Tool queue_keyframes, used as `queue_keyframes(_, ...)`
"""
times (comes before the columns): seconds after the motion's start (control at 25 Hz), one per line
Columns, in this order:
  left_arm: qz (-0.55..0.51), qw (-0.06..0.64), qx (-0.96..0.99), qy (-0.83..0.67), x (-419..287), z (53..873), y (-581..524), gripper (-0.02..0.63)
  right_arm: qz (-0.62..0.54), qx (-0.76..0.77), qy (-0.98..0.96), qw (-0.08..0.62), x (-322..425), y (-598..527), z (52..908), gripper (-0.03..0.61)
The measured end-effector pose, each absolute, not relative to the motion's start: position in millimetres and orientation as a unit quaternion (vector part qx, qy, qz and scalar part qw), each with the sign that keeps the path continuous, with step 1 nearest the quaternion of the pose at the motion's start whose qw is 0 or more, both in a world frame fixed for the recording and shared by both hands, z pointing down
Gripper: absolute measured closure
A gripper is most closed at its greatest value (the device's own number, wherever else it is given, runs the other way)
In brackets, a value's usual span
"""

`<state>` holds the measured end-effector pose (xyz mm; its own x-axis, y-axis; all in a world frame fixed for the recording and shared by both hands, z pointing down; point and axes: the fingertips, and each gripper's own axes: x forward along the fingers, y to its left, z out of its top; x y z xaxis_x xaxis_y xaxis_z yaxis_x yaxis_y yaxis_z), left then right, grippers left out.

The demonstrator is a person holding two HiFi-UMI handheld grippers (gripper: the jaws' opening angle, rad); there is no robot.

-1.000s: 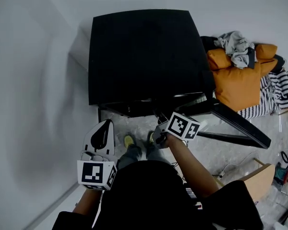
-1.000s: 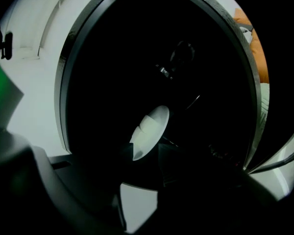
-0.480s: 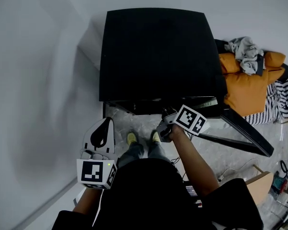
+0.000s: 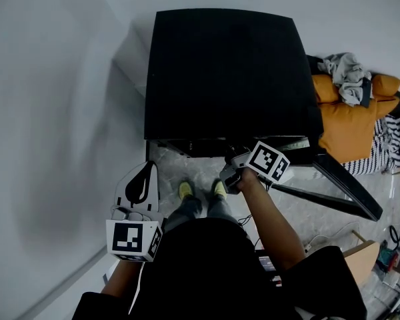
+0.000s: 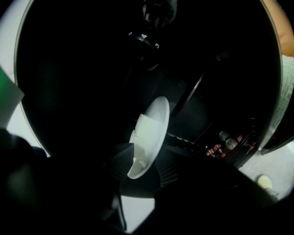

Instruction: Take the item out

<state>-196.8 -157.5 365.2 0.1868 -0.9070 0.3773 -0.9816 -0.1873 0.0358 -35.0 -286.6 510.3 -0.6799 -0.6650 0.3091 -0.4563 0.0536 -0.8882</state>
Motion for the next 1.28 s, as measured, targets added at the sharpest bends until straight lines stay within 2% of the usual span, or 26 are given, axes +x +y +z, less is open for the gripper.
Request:
queue_keyframes(0.08, 0.138, 0.135, 0.759, -0.622, -197.6, 364.6, -158.0, 0.606, -0.569, -0.393, 0.716, 0.095, -34.0, -286.5, 511.7, 0.444)
queue_keyframes(0.16, 0.136, 0.134, 0.758, -0.623, -198.6, 363.4, -158.1, 0.606, -0.573, -0.398, 0.709, 0.1, -31.7, -285.7, 513.9, 0.487)
queue_keyframes(0.52, 0.136, 0.132, 0.754, -0.629, -205.0, 364.4, -152.9, 0.606, -0.603, -0.393, 0.682, 0.133, -28.2, -283.7, 515.3, 0.51)
queue_keyframes(0.92, 0.133, 0.125, 0.762, -0.621, -195.4, 360.4, -148.6, 0.606, -0.601, -0.39, 0.685, 0.134, -19.1, -271.9, 507.4, 0.549)
queue_keyframes(1.28, 0.137, 0.117, 0.773, -0.609, -186.5, 360.3, -137.8, 0.606, -0.615, -0.377, 0.677, 0.146, -8.9, -250.7, 502.9, 0.552)
